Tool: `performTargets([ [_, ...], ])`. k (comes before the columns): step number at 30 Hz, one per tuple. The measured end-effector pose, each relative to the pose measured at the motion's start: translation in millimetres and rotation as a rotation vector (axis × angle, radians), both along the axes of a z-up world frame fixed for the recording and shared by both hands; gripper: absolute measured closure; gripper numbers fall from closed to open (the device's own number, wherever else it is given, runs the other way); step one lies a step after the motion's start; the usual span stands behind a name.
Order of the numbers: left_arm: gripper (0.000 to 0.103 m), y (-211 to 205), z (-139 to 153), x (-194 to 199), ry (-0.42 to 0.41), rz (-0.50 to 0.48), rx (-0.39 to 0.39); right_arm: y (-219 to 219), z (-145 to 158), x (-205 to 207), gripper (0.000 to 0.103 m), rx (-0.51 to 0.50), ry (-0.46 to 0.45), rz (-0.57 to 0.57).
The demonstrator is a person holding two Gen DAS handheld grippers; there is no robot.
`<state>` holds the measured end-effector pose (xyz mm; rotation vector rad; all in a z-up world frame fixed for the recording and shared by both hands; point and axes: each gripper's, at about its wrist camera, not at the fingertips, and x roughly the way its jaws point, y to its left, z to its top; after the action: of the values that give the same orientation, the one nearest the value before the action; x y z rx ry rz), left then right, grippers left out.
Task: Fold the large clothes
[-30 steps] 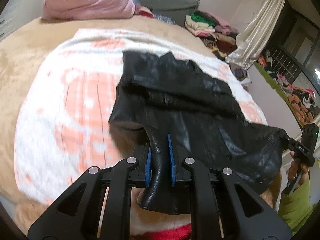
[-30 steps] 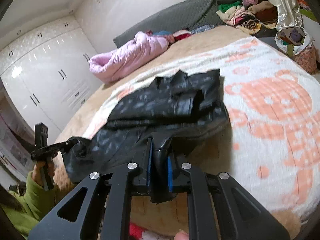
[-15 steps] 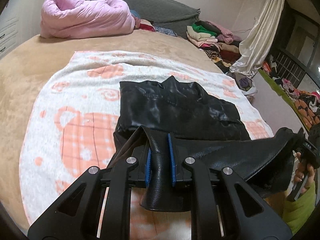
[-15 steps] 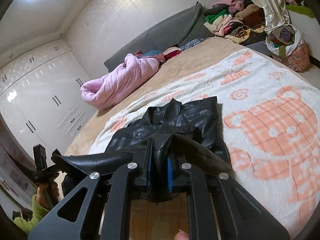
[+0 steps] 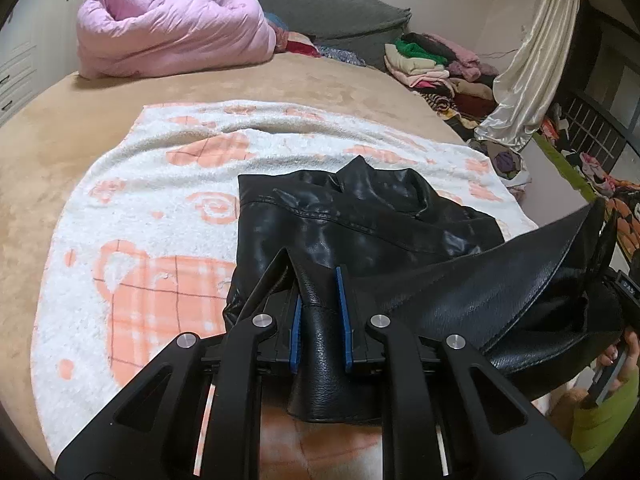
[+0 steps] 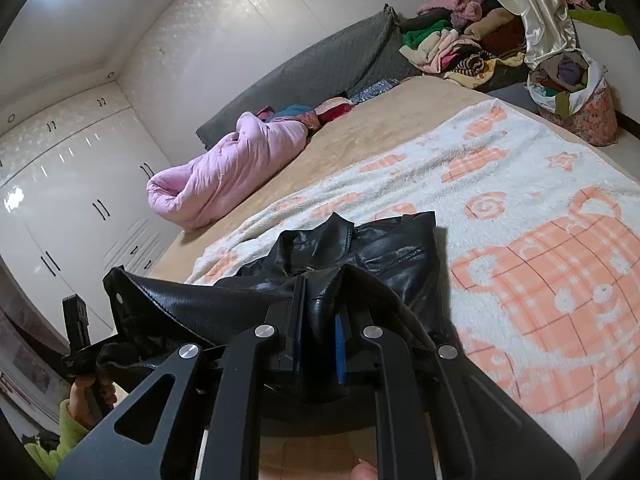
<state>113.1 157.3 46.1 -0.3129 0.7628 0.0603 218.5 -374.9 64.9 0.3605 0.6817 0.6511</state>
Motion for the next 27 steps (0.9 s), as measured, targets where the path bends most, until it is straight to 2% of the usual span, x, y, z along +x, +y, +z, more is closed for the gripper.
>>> performTargets([
  [13, 0.095, 8, -17, 37, 0.043, 0.016, -0.011, 20, -18, 45, 0.092, -0.048, 0.029, -0.018],
  [27, 0.093, 26, -35, 72, 0.066, 0.067, 0.033, 30, -35, 82, 0.091, -0.13, 0.053, -0.073],
])
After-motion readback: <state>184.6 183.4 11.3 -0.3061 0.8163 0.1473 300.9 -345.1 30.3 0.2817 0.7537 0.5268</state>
